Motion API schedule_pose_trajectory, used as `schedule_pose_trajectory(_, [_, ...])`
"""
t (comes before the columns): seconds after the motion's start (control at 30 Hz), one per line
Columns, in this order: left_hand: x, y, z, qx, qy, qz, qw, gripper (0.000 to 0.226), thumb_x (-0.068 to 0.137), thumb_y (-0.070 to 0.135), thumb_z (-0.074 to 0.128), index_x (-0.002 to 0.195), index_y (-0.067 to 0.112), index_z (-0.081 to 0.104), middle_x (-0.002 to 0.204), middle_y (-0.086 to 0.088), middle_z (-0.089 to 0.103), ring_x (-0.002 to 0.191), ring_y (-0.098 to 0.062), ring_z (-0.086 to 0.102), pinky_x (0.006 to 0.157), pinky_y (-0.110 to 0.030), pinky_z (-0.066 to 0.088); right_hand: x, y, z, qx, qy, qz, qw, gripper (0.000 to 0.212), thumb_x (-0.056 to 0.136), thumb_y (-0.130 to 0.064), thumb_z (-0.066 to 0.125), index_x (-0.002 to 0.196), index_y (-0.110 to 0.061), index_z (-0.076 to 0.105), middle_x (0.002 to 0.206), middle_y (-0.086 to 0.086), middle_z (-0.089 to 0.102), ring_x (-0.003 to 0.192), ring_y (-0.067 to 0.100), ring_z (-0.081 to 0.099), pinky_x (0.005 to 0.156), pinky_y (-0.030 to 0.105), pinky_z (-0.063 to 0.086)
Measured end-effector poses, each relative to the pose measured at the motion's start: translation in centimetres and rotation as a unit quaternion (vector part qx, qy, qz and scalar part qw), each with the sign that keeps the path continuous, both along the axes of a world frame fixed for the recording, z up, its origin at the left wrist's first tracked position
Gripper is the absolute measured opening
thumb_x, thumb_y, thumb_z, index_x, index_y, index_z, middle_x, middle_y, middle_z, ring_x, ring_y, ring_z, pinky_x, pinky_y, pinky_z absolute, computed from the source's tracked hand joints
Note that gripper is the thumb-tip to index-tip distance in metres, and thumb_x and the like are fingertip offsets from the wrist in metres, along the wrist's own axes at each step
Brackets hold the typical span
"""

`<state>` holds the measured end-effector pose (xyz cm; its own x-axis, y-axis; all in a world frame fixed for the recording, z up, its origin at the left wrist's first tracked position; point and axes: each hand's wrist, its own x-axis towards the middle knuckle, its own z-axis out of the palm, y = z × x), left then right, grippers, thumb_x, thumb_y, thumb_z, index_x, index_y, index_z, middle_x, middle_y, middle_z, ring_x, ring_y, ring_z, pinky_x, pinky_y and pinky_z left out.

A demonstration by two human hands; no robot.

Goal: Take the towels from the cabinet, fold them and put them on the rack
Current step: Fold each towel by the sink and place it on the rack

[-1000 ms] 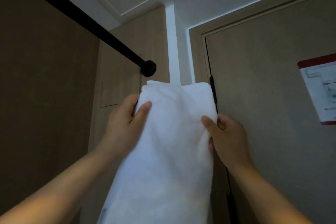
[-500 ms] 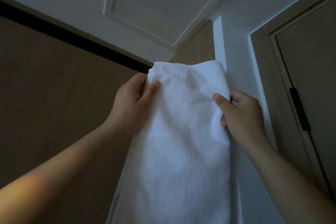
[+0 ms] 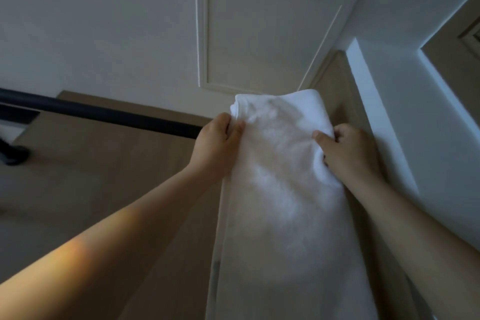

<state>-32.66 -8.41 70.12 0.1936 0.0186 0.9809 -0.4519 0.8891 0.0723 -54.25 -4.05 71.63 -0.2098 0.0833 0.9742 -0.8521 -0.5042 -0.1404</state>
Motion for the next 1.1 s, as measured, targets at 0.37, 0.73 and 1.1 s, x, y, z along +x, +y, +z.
schedule_pose_trajectory(0.37, [-1.0, -1.7, 1.5, -0.009, 0.004, 0.073, 0.997, 0.04, 0.098, 0.035, 0.043, 0.064, 0.016, 0.035, 0.06, 0.002, 0.041, 0.054, -0.014, 0.038, 0.048, -0.032, 0.023, 1.0, -1.4, -0.1, -0.071, 0.081, -0.181, 0.978, 0.018, 0.097, -0.017, 0.057, 0.112, -0.012, 0.064, 0.119, 0.01, 0.06, 0.109, 0.031, 0.053, 0.082, 0.034, 0.04])
schedule_pose_trajectory(0.73, [-1.3, -1.1, 0.6, -0.006, 0.015, 0.102, 0.995, 0.039, 0.099, 0.034, 0.042, 0.064, 0.021, 0.031, 0.065, 0.004, 0.042, 0.057, -0.012, 0.037, 0.048, -0.031, 0.022, 2.0, -1.0, -1.3, 0.12, 0.185, -0.106, 0.969, 0.053, 0.096, -0.059, 0.04, 0.136, -0.025, 0.05, 0.131, 0.009, 0.056, 0.123, 0.028, 0.048, 0.106, 0.042, 0.036])
schedule_pose_trajectory(1.1, [0.0, -0.8, -6.1, 0.043, -0.016, -0.012, 0.999, 0.057, 0.085, 0.049, 0.064, 0.129, 0.021, 0.04, 0.116, 0.007, 0.05, 0.072, -0.004, 0.063, 0.049, -0.011, 0.044, 1.5, -0.8, 0.5, 0.156, 0.217, -0.158, 0.951, 0.046, 0.097, -0.064, 0.028, 0.086, -0.023, 0.045, 0.103, 0.008, 0.065, 0.099, 0.031, 0.057, 0.085, 0.042, 0.045])
